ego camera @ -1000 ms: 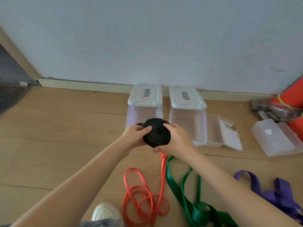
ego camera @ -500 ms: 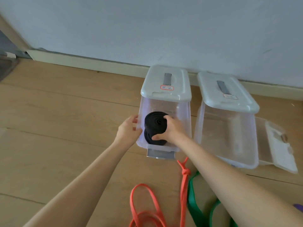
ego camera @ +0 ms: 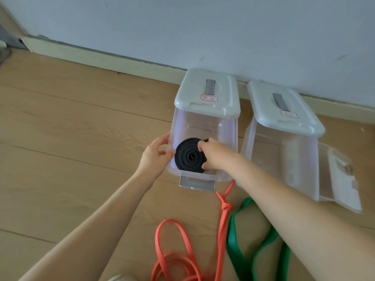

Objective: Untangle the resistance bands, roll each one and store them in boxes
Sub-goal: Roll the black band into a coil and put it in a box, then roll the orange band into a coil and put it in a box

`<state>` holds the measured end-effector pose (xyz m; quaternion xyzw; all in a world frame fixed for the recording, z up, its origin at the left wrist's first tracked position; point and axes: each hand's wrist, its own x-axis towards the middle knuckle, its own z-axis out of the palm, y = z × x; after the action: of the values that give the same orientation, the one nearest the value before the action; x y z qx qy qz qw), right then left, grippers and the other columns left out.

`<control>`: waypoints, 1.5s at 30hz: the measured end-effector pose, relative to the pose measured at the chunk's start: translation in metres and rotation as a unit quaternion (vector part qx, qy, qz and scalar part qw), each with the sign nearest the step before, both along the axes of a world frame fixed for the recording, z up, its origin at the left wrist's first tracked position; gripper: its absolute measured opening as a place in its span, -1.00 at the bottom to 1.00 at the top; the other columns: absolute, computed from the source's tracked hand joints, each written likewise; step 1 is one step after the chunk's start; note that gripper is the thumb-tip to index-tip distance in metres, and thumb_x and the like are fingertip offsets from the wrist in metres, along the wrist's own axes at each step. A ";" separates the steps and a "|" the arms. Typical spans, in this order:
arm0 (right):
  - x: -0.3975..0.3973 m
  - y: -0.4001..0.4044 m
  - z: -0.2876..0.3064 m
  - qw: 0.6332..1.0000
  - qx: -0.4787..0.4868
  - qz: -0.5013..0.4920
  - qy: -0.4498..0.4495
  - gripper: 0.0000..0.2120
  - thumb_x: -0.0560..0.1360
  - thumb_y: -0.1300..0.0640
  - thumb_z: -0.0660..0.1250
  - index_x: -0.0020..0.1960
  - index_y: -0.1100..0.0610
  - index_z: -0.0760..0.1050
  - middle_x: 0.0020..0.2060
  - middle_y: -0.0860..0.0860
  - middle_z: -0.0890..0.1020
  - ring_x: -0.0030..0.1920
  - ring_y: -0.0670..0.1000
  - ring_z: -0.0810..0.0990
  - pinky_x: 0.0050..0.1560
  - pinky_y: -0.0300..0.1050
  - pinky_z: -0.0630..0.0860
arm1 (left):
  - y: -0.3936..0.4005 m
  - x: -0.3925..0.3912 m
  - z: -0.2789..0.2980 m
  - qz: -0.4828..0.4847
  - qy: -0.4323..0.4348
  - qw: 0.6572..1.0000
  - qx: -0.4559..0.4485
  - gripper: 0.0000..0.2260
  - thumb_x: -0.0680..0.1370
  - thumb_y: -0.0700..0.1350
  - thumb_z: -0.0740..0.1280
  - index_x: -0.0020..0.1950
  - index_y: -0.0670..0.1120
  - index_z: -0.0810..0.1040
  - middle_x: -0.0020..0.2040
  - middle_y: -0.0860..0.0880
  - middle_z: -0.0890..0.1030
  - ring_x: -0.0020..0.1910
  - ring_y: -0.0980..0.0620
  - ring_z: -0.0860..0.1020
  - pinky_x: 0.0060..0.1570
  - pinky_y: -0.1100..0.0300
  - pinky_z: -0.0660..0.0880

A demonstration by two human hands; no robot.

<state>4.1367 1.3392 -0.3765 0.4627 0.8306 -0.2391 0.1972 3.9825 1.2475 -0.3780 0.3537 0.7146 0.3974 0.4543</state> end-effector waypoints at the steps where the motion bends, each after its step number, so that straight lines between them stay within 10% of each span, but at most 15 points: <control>1: 0.001 0.000 -0.002 1.000 -0.011 -0.006 0.003 -0.63 0.45 0.23 0.34 0.21 0.17 0.32 0.16 0.14 0.35 -0.16 0.09 0.42 -0.19 -0.09 0.37 | 0.000 0.000 0.000 0.000 -0.002 1.000 0.000 -0.58 0.52 -0.22 0.29 0.34 0.09 0.41 0.11 0.16 0.55 -0.11 0.18 0.55 -0.20 0.38 0.40; 8: 0.004 0.015 0.004 0.926 -0.046 -0.316 0.199 -0.77 0.49 0.34 0.15 0.08 0.20 0.47 -0.04 0.09 0.50 0.00 0.09 0.46 -0.04 -0.14 0.37 | 0.003 0.002 0.002 -0.003 0.018 1.000 -0.003 -0.56 0.53 -0.24 0.27 0.38 0.06 0.37 0.08 0.16 0.53 -0.05 0.12 0.54 -0.18 0.35 0.41; 16: 0.006 0.008 0.018 0.919 0.005 -0.299 0.258 -0.58 0.46 0.43 0.10 0.27 0.19 0.40 0.16 0.13 0.49 -0.03 0.01 0.46 -0.13 -0.22 0.33 | 0.006 0.003 0.003 0.006 0.043 0.999 -0.017 -0.56 0.54 -0.21 0.28 0.40 0.04 0.36 0.04 0.12 0.50 -0.07 0.10 0.52 -0.18 0.29 0.41; 21: 0.026 -0.019 0.032 0.915 0.007 -0.307 0.263 -0.55 0.47 0.45 0.03 0.24 0.15 0.43 -0.16 -0.04 0.45 -0.24 -0.06 0.44 -0.36 -0.29 0.27 | -0.008 0.012 0.013 0.024 0.077 0.996 -0.032 -0.69 0.58 -0.07 0.23 0.33 -0.03 0.42 0.08 0.06 0.53 -0.04 0.10 0.50 -0.15 0.28 0.37; 24: 0.040 -0.046 0.045 0.889 0.017 -0.341 0.305 -0.62 0.49 0.43 0.04 0.16 0.17 0.48 0.11 0.06 0.51 0.11 0.01 0.47 -0.03 -0.21 0.37 | -0.029 0.023 0.019 0.065 0.082 0.993 -0.057 -0.74 0.59 -0.06 0.19 0.25 -0.08 0.48 0.10 -0.02 0.57 -0.03 0.03 0.51 -0.08 0.23 0.36; 27: 0.058 -0.078 0.049 0.868 0.034 -0.360 0.340 -0.72 0.52 0.40 0.09 0.04 0.18 0.51 0.03 0.06 0.56 0.04 0.02 0.52 0.04 -0.14 0.45 | -0.064 0.039 0.016 0.091 0.151 0.982 -0.070 -0.76 0.58 -0.16 0.16 0.19 -0.15 0.49 0.12 -0.10 0.56 0.10 -0.06 0.51 -0.03 0.22 0.34; 32: 0.094 -0.152 0.020 0.836 -0.027 -0.426 0.346 -0.70 0.47 0.44 0.08 -0.19 0.11 0.46 -0.21 0.07 0.59 -0.20 0.06 0.59 -0.07 -0.02 0.57 | -0.124 0.074 -0.013 -0.099 0.246 0.940 -0.215 -0.59 0.54 -0.19 0.21 0.38 -0.16 0.30 0.31 -0.20 0.36 0.29 -0.21 0.33 0.24 0.04 0.26; 35: 0.100 -0.196 -0.007 0.880 -0.118 -0.372 0.272 -0.80 0.48 0.38 0.17 -0.06 0.17 0.51 -0.11 0.07 0.60 -0.04 0.13 0.61 0.07 -0.07 0.49 | -0.146 0.083 -0.027 -0.066 0.162 0.932 -0.317 -0.47 0.52 -0.17 0.27 0.43 -0.21 0.15 0.35 -0.25 0.31 0.32 -0.25 0.34 0.25 0.05 0.29; 38: 0.097 -0.221 -0.023 0.924 -0.185 -0.260 0.210 -0.53 0.47 0.24 0.33 0.36 0.18 0.34 0.18 -0.01 0.48 0.14 0.06 0.54 0.01 -0.26 0.36 | -0.156 0.085 -0.028 -0.114 0.111 0.945 -0.285 -0.64 0.51 -0.16 0.34 0.26 -0.26 0.42 0.15 -0.25 0.55 0.14 -0.17 0.52 0.10 0.09 0.42; 41: 0.085 -0.227 -0.016 0.896 -0.193 -0.256 0.307 -0.23 0.38 0.26 0.45 0.48 0.08 0.16 0.20 -0.11 0.32 -0.15 -0.09 0.49 -0.15 -0.29 0.39 | -0.154 0.088 -0.008 -0.294 0.108 0.929 -0.198 -0.85 0.52 -0.18 0.32 0.00 -0.24 0.58 -0.14 -0.23 0.63 -0.27 -0.02 0.54 -0.13 0.14 0.47; 45: 0.094 -0.206 0.017 0.918 -0.159 -0.210 0.297 -0.80 0.37 0.25 0.46 -0.04 0.11 0.53 -0.27 -0.08 0.52 -0.34 -0.09 0.43 -0.32 -0.43 0.33 | -0.127 0.085 0.034 -0.398 0.146 0.891 -0.164 -0.81 0.51 -0.13 0.32 -0.32 -0.01 0.51 -0.38 0.02 0.56 -0.42 0.13 0.48 -0.30 0.28 0.41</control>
<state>4.2308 1.1327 -0.3600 0.4967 0.6861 -0.5300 -0.0420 4.0679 1.1208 -0.3442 0.5830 0.6273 0.0039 0.5164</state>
